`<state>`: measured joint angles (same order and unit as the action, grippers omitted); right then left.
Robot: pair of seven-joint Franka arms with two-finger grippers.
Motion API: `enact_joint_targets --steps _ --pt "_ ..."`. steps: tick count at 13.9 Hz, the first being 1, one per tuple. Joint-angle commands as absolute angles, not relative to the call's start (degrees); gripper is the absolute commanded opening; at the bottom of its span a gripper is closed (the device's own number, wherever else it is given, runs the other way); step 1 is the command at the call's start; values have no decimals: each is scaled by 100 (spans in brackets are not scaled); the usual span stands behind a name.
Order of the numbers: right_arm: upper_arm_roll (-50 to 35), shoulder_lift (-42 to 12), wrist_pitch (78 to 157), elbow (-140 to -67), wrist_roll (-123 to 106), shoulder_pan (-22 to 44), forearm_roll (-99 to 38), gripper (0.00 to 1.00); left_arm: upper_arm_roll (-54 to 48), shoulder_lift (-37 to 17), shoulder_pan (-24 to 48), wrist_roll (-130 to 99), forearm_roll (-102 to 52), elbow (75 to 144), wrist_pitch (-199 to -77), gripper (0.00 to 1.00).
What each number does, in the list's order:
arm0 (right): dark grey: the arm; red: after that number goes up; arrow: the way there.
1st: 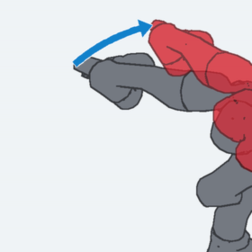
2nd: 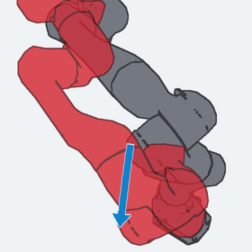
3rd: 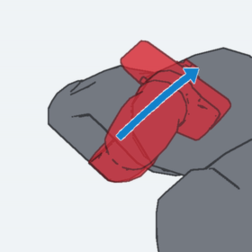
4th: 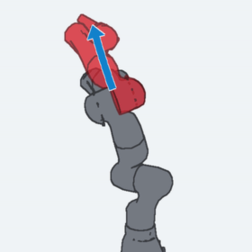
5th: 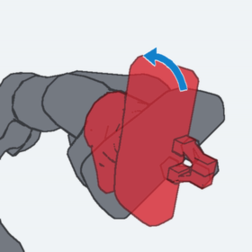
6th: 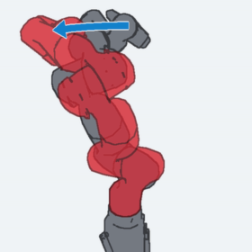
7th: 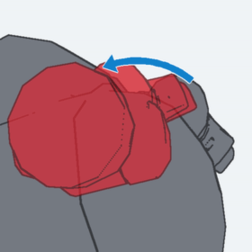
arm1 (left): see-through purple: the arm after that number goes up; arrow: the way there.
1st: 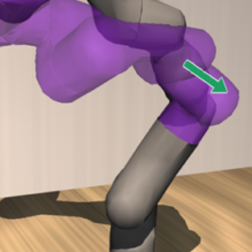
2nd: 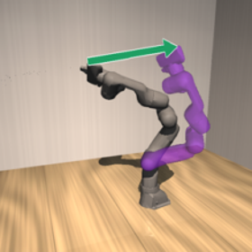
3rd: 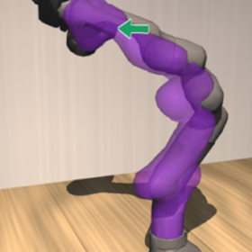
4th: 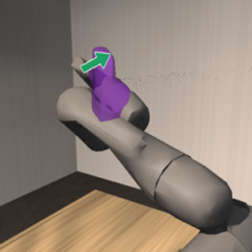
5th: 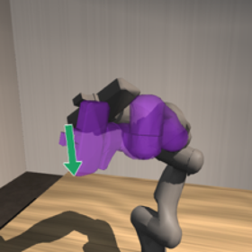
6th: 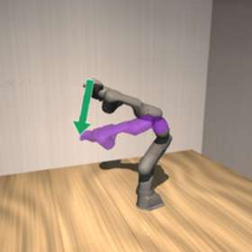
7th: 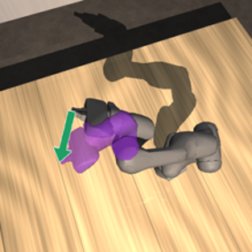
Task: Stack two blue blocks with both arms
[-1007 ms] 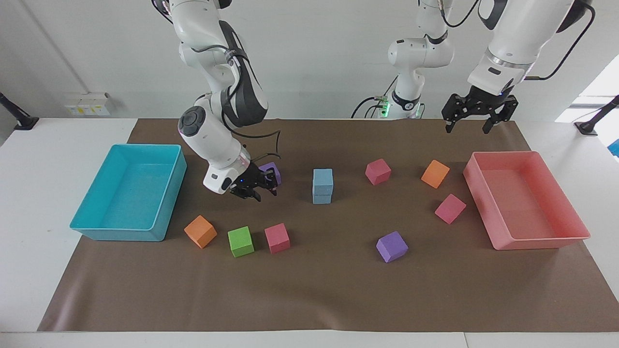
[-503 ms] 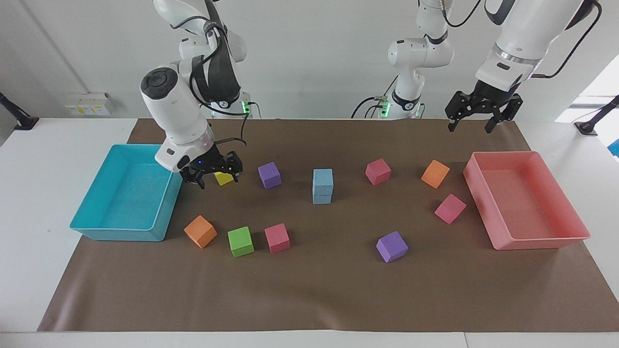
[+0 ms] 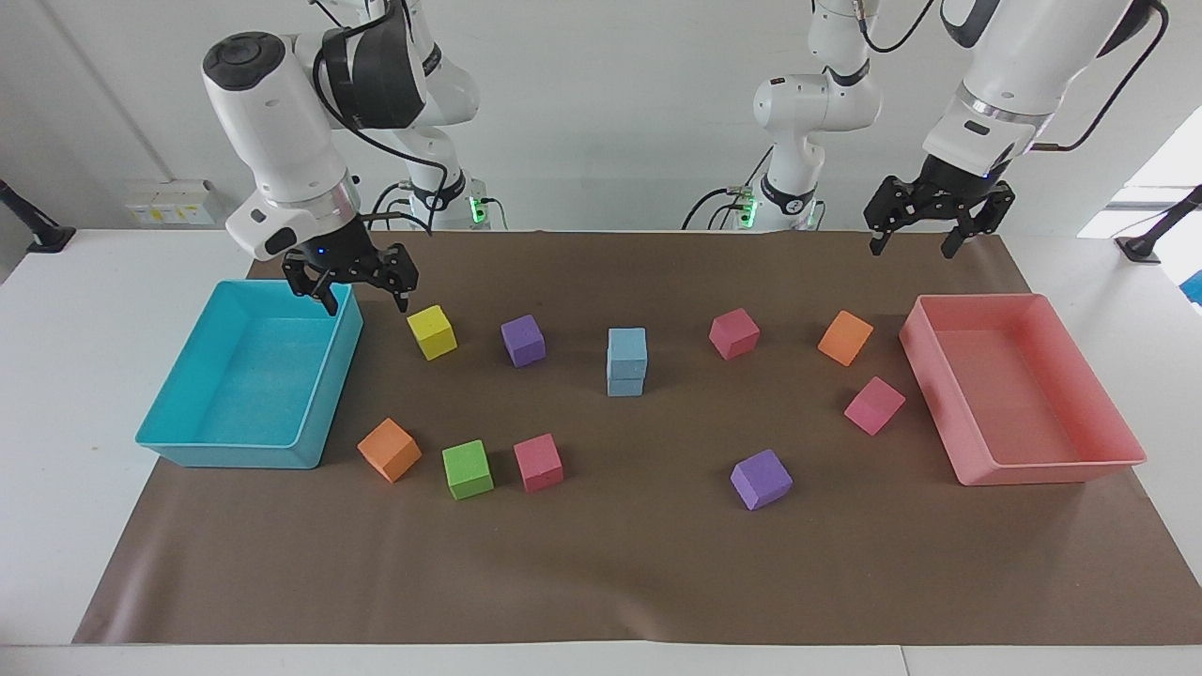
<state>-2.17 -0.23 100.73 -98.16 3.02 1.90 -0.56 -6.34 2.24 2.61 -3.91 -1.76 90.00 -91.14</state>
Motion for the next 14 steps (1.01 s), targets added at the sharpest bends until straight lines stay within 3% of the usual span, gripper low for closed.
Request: enact_joint_targets --steps 1,8,14 --pt "-202 114 9539 -9503 466 106 132 100 -686 193 141 -299 -237 8877 -8982 100" --pt "26 272 8395 -8833 466 26 79 100 -686 193 141 -308 -237 8877 -8991 100" --pt "202 677 8323 -9114 738 53 44 100 -686 193 141 -316 -237 8877 -9000 100"
